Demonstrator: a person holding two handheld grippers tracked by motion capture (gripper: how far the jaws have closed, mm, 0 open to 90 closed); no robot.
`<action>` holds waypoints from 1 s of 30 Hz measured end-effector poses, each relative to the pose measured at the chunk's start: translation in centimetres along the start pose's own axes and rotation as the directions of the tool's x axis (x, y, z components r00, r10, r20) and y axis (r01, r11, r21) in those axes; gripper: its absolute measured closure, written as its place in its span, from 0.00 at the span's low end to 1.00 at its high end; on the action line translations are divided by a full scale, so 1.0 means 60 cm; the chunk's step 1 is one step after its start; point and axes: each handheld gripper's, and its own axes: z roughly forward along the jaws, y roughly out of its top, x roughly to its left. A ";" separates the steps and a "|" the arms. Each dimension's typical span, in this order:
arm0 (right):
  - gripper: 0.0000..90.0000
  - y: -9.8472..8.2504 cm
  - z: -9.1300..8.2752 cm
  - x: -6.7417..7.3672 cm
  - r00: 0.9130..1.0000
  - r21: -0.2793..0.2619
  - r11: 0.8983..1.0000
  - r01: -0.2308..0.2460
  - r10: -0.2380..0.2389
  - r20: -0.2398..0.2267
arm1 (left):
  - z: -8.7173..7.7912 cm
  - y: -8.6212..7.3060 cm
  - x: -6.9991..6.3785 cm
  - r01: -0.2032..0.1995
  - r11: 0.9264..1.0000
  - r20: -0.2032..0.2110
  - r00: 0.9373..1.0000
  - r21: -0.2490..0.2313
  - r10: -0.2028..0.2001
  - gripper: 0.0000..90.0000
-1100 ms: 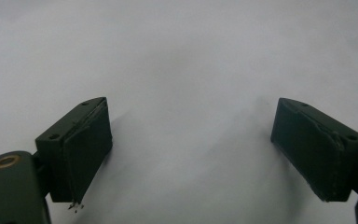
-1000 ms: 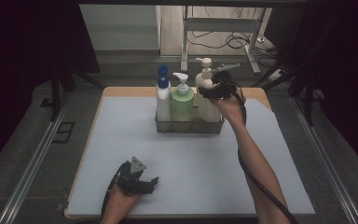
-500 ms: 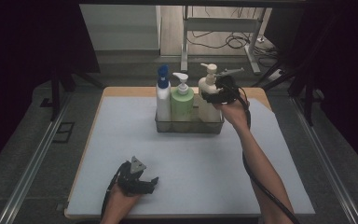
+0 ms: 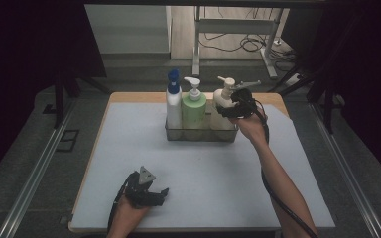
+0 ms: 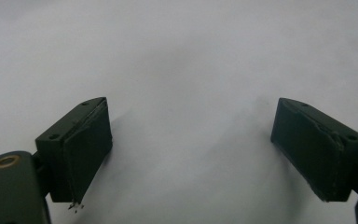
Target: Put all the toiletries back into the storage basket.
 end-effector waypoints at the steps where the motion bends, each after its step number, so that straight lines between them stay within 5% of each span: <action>1: 0.40 -0.002 0.001 -0.001 1.000 0.001 1.000 0.001 -0.001 0.000 | 0.000 0.000 0.000 0.000 1.000 0.000 1.000 0.000 0.000 0.13; 16: 0.38 -0.011 0.005 -0.003 1.000 0.032 0.999 0.009 -0.009 -0.020 | 0.000 0.000 0.000 -0.004 1.000 0.000 1.000 0.003 0.004 0.13; 20: 0.27 -0.015 0.012 -0.001 0.999 0.052 0.998 0.020 -0.018 -0.035 | 0.000 0.000 0.000 0.000 1.000 0.000 1.000 0.000 0.000 0.13; 30: 0.24 -0.025 0.006 -0.004 0.998 0.027 1.000 0.016 -0.014 -0.062 | 0.000 0.000 0.000 0.001 1.000 0.001 1.000 -0.001 -0.001 0.13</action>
